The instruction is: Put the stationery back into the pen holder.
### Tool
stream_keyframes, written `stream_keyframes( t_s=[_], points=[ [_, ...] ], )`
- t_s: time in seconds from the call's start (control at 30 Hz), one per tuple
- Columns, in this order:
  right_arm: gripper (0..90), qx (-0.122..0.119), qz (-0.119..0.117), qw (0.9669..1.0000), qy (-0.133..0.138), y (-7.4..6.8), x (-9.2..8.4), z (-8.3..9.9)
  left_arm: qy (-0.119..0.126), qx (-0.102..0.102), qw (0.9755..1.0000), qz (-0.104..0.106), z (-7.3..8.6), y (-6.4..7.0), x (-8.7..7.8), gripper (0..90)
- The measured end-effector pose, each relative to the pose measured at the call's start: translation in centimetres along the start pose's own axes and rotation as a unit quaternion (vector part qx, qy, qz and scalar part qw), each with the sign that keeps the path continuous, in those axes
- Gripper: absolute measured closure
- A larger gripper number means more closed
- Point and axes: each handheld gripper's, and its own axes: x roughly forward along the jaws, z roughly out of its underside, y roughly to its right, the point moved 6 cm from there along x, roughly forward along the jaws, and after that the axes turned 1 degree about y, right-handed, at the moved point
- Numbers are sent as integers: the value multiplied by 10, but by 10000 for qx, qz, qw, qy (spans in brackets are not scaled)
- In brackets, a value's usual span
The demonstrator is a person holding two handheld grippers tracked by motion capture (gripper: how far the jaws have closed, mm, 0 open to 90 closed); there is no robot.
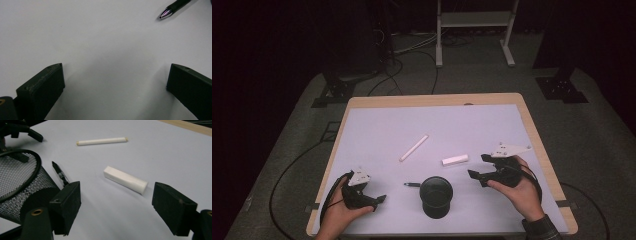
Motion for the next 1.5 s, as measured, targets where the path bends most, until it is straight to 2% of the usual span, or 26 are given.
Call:
stream_keyframes(
  t_s=[0.33, 0.57, 0.97, 1.17, 1.37, 1.5],
  points=[
    [207, 106, 332, 9994, -65, 19, -9, 23, 3, -1, 10000, 0, 0, 0, 0, 4],
    [198, 102, 569, 9981, -218, 29, -9, 38, 2, -1, 10000, 1, 0, 0, 0, 5],
    [182, 182, 784, 9957, -455, 43, -8, 65, -5, -2, 10000, -4, 0, 0, 0, 8],
    [181, 213, 907, 9939, -583, 51, -7, 78, 35, -33, 10000, -20, -1, -2, -2, 47],
    [176, 218, 988, 9922, -730, 55, -6, 93, 78, -22, 10000, -53, -1, -4, -6, 126],
    [174, 276, 996, 9925, -648, 55, -7, 97, 92, -44, 9999, -22, -1, -3, -7, 152]
  ],
)
